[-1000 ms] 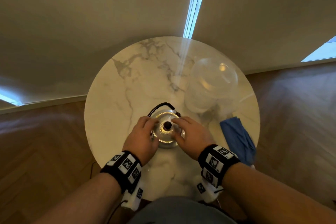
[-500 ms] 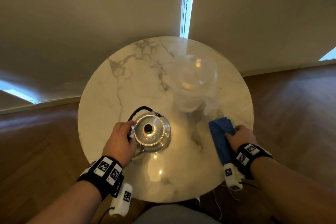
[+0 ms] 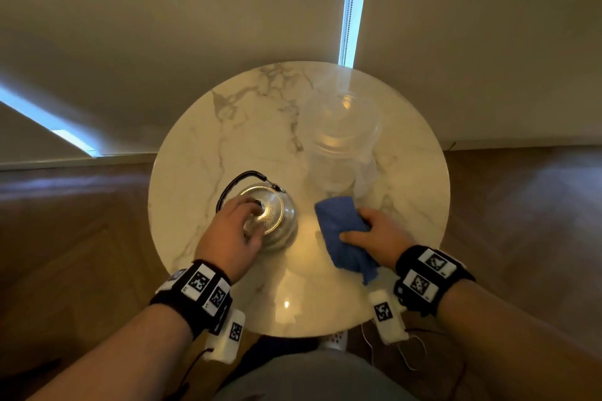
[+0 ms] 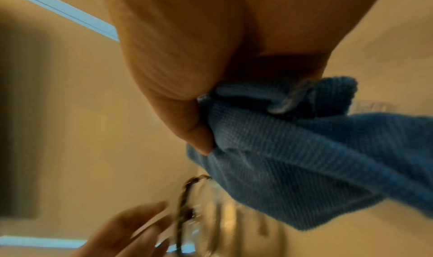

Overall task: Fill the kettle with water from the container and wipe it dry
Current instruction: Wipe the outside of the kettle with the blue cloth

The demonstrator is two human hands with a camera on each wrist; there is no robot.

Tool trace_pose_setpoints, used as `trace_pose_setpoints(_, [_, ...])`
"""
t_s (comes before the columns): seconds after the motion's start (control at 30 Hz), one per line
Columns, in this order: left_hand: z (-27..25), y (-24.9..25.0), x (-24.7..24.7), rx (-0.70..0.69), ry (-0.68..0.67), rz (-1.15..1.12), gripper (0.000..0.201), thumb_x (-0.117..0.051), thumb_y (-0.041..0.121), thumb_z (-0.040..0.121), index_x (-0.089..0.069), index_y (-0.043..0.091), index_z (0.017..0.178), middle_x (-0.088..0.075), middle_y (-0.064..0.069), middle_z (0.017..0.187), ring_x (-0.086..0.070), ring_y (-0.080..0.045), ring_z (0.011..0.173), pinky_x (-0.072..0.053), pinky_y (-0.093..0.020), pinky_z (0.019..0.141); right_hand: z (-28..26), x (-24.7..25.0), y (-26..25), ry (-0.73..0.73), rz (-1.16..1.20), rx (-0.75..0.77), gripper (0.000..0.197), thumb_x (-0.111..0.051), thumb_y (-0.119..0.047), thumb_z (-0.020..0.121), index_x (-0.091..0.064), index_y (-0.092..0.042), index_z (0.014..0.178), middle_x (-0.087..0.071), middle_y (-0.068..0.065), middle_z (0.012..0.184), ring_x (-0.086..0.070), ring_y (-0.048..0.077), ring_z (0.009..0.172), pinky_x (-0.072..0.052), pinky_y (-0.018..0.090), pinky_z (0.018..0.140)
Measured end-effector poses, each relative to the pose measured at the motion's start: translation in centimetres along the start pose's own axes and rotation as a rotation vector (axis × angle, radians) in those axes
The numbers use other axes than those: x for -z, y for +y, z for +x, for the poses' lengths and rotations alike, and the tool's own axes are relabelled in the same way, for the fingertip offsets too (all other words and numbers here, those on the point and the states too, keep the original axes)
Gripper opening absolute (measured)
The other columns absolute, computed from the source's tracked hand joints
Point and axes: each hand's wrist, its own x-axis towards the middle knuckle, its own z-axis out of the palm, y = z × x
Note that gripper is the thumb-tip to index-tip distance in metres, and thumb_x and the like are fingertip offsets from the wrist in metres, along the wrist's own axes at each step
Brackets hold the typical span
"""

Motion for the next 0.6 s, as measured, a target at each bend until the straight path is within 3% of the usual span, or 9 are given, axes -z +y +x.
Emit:
trace_pose_setpoints(0.1, [-0.3, 3.6, 0.3, 0.144, -0.119, -0.429, 0.048, -0.078, 0.047, 0.077, -0.065, 0.03, 0.119, -0.071, 0.011, 0.117, -0.068, -0.006, 0.107, -0.058, -0.036, 0.094, -2.1, -0.4, -4.3, -0.114, 0.143, 0.235, 0.035, -0.078, -0.015, 0.086, -0.066, -0.022, 0.118, -0.075, 0.002, 0.104, -0.072, 0.016, 0.093, -0.057, 0.03, 0.077])
trace_pose_setpoints(0.17, [-0.4, 5.3, 0.7, 0.241, -0.176, -0.747, 0.048, -0.078, 0.054, 0.071, -0.07, 0.036, 0.115, -0.077, 0.006, 0.115, -0.071, -0.01, 0.11, -0.056, -0.036, 0.097, -2.7, -1.0, -6.4, -0.19, 0.187, 0.34, 0.041, -0.078, -0.01, 0.086, -0.066, -0.023, 0.123, -0.077, -0.001, 0.106, -0.074, 0.013, 0.096, -0.061, 0.032, 0.082])
trace_pose_setpoints(0.2, [-0.4, 5.7, 1.1, 0.279, -0.173, -0.839, 0.044, -0.079, 0.052, 0.07, -0.074, 0.035, 0.111, -0.078, 0.0, 0.113, -0.072, -0.018, 0.111, -0.056, -0.042, 0.098, -2.7, -1.3, -7.1, -0.206, 0.178, 0.366, 0.044, -0.078, -0.011, 0.085, -0.066, -0.024, 0.124, -0.077, -0.002, 0.106, -0.074, 0.012, 0.096, -0.061, 0.033, 0.084])
trace_pose_setpoints(0.27, [-0.7, 5.8, 2.4, 0.317, -0.126, -0.904, 0.047, -0.081, 0.046, 0.067, -0.077, 0.017, 0.104, -0.077, -0.017, 0.107, -0.072, -0.037, 0.106, -0.054, -0.059, 0.098, -2.7, -1.9, -7.7, -0.229, 0.108, 0.375, 0.044, -0.083, -0.019, 0.081, -0.066, -0.028, 0.121, -0.077, -0.003, 0.103, -0.074, 0.011, 0.093, -0.062, 0.038, 0.084])
trace_pose_setpoints(0.33, [-1.2, 5.2, 3.5, 0.278, -0.131, -0.869, 0.052, -0.081, 0.043, 0.066, -0.074, 0.005, 0.1, -0.074, -0.025, 0.102, -0.071, -0.04, 0.1, -0.054, -0.061, 0.095, -2.7, -2.1, -8.1, -0.275, 0.049, 0.35, 0.045, -0.087, -0.034, 0.074, -0.067, -0.027, 0.113, -0.077, 0.0, 0.099, -0.074, 0.014, 0.089, -0.061, 0.044, 0.084])
trace_pose_setpoints(0.43, [-1.8, 5.1, 4.7, 0.188, -0.234, -0.902, 0.029, -0.078, 0.037, 0.073, -0.08, 0.023, 0.099, -0.077, -0.015, 0.104, -0.073, -0.027, 0.1, -0.058, -0.043, 0.092, -2.6, -2.8, -8.8, -0.34, 0.032, 0.332, 0.048, -0.088, -0.046, 0.069, -0.072, -0.016, 0.103, -0.076, 0.011, 0.094, -0.073, 0.027, 0.086, -0.06, 0.05, 0.083])
trace_pose_setpoints(0.5, [-1.5, 4.7, 4.6, 0.189, -0.227, -0.922, 0.023, -0.078, 0.032, 0.077, -0.08, 0.028, 0.1, -0.078, -0.009, 0.105, -0.074, -0.023, 0.101, -0.06, -0.034, 0.09, -2.2, -4.0, -9.2, -0.381, 0.162, 0.305, 0.05, -0.085, -0.041, 0.067, -0.072, -0.012, 0.106, -0.077, 0.014, 0.098, -0.074, 0.028, 0.092, -0.062, 0.045, 0.084])
trace_pose_setpoints(0.6, [-0.5, 3.0, 4.2, 0.325, -0.064, -0.884, 0.013, -0.078, 0.018, 0.088, -0.075, 0.024, 0.099, -0.079, -0.004, 0.096, -0.072, -0.015, 0.086, -0.059, -0.035, 0.078, -1.6, -5.8, -9.0, -0.41, 0.606, 0.162, 0.047, -0.076, -0.014, 0.072, -0.066, -0.014, 0.119, -0.078, 0.009, 0.106, -0.073, 0.027, 0.1, -0.06, 0.037, 0.084])
